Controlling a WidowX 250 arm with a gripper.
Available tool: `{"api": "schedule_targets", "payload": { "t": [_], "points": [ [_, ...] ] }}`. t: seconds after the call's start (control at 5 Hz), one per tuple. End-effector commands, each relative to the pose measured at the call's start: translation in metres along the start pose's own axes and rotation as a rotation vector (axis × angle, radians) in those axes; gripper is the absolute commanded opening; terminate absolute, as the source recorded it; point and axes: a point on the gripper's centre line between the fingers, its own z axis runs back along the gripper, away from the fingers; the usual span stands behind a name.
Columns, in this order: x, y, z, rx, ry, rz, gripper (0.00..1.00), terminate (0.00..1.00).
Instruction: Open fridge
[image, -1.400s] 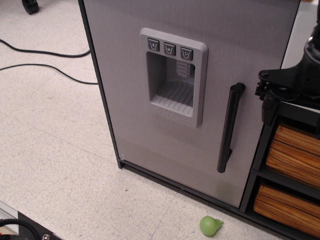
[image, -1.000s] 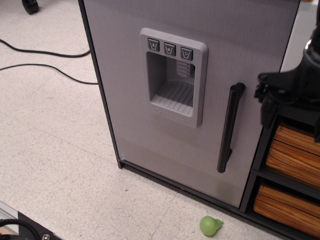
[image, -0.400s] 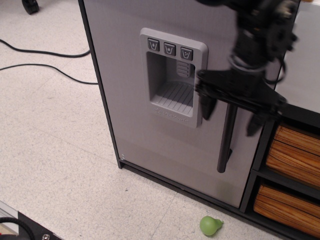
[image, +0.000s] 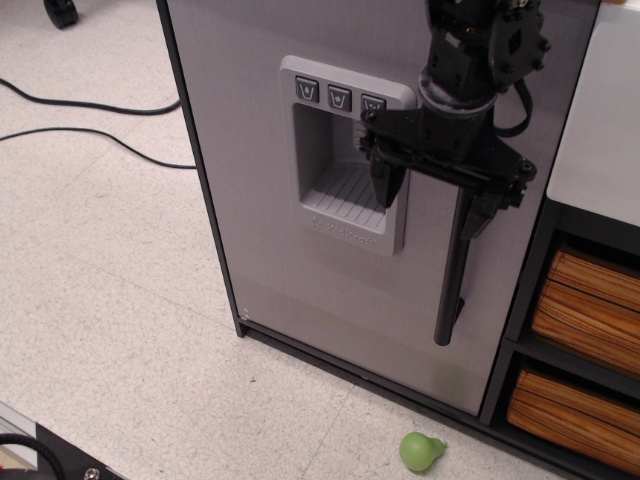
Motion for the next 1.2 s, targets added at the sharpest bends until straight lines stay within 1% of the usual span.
{"api": "schedule_targets", "payload": {
  "t": [0.0,0.4,0.6,0.8,1.0],
  "points": [
    [0.032,-0.013,-0.01,-0.016,-0.043,-0.023,1.0,0.0],
    [0.05,-0.014,-0.018,-0.037,-0.088,-0.029,1.0,0.0],
    [0.052,-0.017,-0.022,-0.059,-0.124,-0.099,1.0,0.0],
    [0.056,-0.013,-0.027,-0.076,-0.166,-0.073,0.0,0.0],
    [0.053,-0.014,-0.027,-0.094,-0.169,-0.081,0.0,0.0]
  ]
}}
